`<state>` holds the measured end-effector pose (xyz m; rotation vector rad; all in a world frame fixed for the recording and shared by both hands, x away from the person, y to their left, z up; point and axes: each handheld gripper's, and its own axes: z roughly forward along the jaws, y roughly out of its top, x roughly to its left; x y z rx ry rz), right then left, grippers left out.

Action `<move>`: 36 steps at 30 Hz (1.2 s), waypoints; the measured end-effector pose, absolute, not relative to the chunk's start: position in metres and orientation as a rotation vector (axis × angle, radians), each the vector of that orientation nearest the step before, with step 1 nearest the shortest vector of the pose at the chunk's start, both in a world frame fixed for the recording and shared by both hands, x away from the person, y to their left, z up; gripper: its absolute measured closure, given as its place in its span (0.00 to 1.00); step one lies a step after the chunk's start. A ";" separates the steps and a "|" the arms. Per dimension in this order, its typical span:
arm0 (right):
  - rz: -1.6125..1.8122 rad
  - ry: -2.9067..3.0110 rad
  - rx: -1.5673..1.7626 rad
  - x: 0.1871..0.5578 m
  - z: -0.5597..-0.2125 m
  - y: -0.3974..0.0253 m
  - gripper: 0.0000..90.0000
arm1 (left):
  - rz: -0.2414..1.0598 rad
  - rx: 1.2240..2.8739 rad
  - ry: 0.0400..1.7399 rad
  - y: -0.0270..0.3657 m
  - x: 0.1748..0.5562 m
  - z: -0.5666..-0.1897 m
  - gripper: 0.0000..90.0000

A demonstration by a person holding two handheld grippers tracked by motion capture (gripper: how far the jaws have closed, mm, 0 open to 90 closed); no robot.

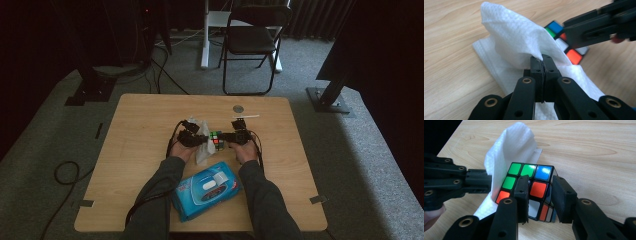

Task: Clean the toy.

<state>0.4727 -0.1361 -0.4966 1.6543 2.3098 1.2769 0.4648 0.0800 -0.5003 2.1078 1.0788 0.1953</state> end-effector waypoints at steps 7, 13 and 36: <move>1.284 2.314 1.653 0.473 -0.497 -0.137 0.75 | 0.223 2.190 1.098 0.073 0.472 -0.506 0.99; 1.289 2.314 1.650 0.473 -0.497 -0.137 0.74 | 0.224 2.100 1.125 0.076 0.476 -0.503 0.98; 1.285 2.324 1.637 0.473 -0.497 -0.138 0.74 | 0.185 2.126 1.146 0.076 0.481 -0.517 0.99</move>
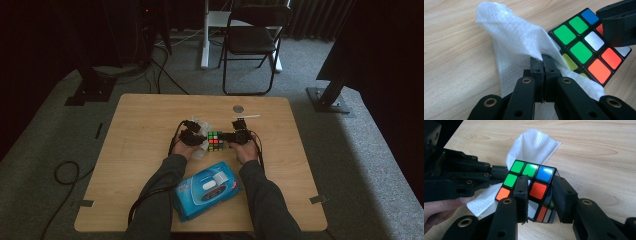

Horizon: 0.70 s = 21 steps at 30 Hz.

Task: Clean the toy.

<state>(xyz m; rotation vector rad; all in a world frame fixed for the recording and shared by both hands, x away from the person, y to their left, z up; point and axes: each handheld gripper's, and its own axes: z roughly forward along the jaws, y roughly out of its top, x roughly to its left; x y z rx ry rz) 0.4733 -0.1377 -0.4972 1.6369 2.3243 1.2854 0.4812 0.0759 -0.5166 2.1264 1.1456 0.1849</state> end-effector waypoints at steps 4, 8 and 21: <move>1.285 2.325 1.636 0.473 -0.497 -0.138 0.74 | 0.211 2.071 1.136 0.078 0.481 -0.506 0.99; 1.288 2.328 1.634 0.474 -0.497 -0.138 0.74 | 0.239 2.047 1.099 0.076 0.480 -0.497 0.99; 1.291 2.327 1.637 0.474 -0.498 -0.138 0.74 | 0.209 2.153 1.119 0.075 0.479 -0.513 0.99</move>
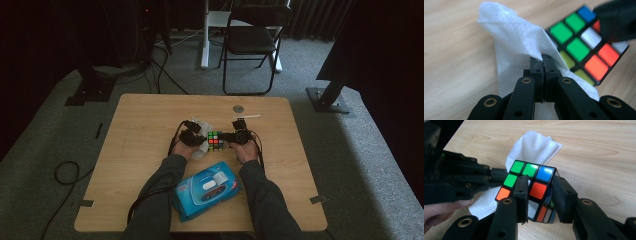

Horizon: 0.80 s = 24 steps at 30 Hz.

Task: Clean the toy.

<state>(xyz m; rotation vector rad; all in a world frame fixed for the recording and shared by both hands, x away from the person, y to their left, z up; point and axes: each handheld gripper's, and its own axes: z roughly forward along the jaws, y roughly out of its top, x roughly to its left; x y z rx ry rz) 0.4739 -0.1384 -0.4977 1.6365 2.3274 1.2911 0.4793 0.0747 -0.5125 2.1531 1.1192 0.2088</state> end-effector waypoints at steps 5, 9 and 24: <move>1.302 2.324 1.640 0.474 -0.498 -0.139 0.74 | 0.197 2.177 1.099 0.075 0.476 -0.502 0.99; 1.307 2.320 1.644 0.474 -0.499 -0.139 0.74 | 0.163 2.252 1.050 0.074 0.468 -0.512 0.99; 1.322 2.311 1.650 0.473 -0.500 -0.139 0.75 | 0.137 2.299 1.004 0.073 0.457 -0.511 0.99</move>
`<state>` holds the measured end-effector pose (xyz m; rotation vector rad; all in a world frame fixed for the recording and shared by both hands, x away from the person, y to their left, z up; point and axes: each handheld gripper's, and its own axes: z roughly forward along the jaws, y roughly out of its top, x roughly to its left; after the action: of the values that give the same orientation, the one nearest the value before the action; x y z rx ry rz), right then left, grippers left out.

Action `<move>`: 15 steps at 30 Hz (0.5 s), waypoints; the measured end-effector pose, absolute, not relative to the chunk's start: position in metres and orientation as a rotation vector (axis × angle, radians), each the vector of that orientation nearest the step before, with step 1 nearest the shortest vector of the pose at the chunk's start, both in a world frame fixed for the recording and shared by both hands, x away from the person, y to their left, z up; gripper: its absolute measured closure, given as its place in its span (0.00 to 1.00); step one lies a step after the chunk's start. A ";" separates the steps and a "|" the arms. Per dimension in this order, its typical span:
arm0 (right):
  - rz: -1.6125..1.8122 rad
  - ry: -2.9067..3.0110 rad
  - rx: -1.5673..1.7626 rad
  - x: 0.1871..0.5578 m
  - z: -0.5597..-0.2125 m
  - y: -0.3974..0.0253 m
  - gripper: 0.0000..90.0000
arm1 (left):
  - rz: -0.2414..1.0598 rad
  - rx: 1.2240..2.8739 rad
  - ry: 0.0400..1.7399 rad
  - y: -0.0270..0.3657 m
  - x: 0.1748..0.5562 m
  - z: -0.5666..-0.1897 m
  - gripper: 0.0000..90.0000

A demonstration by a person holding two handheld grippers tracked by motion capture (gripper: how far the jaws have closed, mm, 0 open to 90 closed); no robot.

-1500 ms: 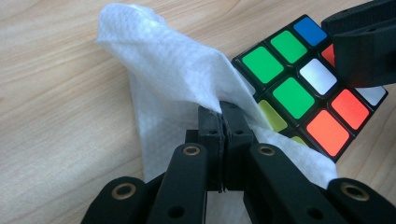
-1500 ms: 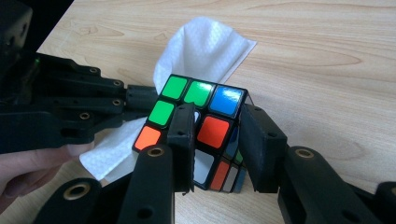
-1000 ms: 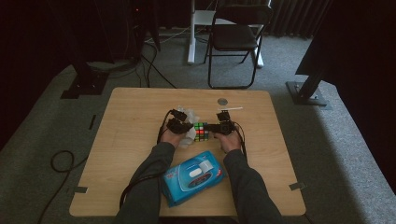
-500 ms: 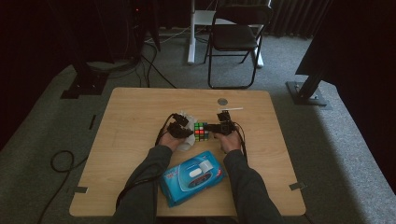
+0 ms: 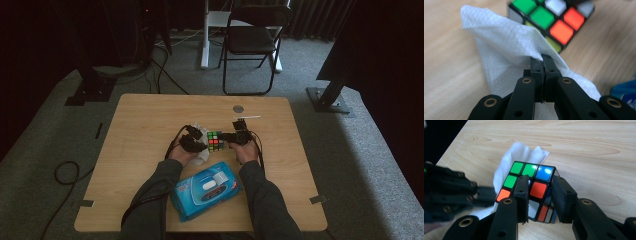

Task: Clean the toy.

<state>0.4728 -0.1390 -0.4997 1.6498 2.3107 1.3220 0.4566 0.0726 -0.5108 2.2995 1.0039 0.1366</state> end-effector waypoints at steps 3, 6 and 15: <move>1.326 2.311 1.649 0.472 -0.500 -0.139 0.75 | 0.110 2.359 0.978 0.067 0.453 -0.522 0.99; 1.331 2.312 1.648 0.472 -0.500 -0.138 0.75 | 0.103 2.372 0.968 0.066 0.452 -0.521 0.99; 1.335 2.308 1.652 0.472 -0.501 -0.138 0.75 | 0.031 2.390 0.928 0.061 0.450 -0.521 0.98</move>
<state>0.4719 -0.1378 -0.5008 1.6524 2.3080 1.3352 0.4499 0.0606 -0.5208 2.3902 0.9280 0.0307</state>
